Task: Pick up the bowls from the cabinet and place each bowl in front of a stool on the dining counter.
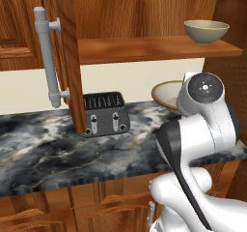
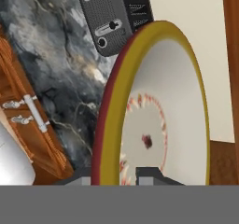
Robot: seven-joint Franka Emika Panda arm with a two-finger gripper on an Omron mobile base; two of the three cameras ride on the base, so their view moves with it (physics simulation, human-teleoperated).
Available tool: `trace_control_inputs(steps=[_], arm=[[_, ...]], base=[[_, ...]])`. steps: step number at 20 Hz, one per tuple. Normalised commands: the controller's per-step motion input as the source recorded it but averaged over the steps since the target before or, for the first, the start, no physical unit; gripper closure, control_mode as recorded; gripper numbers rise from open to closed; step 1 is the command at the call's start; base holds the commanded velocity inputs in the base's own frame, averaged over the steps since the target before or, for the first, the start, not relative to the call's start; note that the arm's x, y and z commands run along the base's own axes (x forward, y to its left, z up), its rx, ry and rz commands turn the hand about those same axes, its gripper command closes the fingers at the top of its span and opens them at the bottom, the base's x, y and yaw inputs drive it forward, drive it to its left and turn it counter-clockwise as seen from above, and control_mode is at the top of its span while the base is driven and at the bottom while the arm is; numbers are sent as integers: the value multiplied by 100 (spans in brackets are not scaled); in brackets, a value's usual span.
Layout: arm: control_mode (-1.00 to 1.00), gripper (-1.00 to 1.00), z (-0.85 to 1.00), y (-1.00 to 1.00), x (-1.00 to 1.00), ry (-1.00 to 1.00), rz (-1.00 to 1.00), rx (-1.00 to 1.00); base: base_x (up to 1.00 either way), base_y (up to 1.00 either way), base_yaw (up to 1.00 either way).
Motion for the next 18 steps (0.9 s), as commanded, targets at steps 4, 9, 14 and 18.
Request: trace_control_inputs(steps=[4,9,14,18], arm=[[-100,100,-8,0,-12,0,0,0],[100,100,0,0,0,0,0,0],[100,100,0,0,0,0,0,0],[100,100,0,0,0,0,0,0]], base=[[0,0,0],[-62,0,3],[-59,5,13],[-69,6,15]])
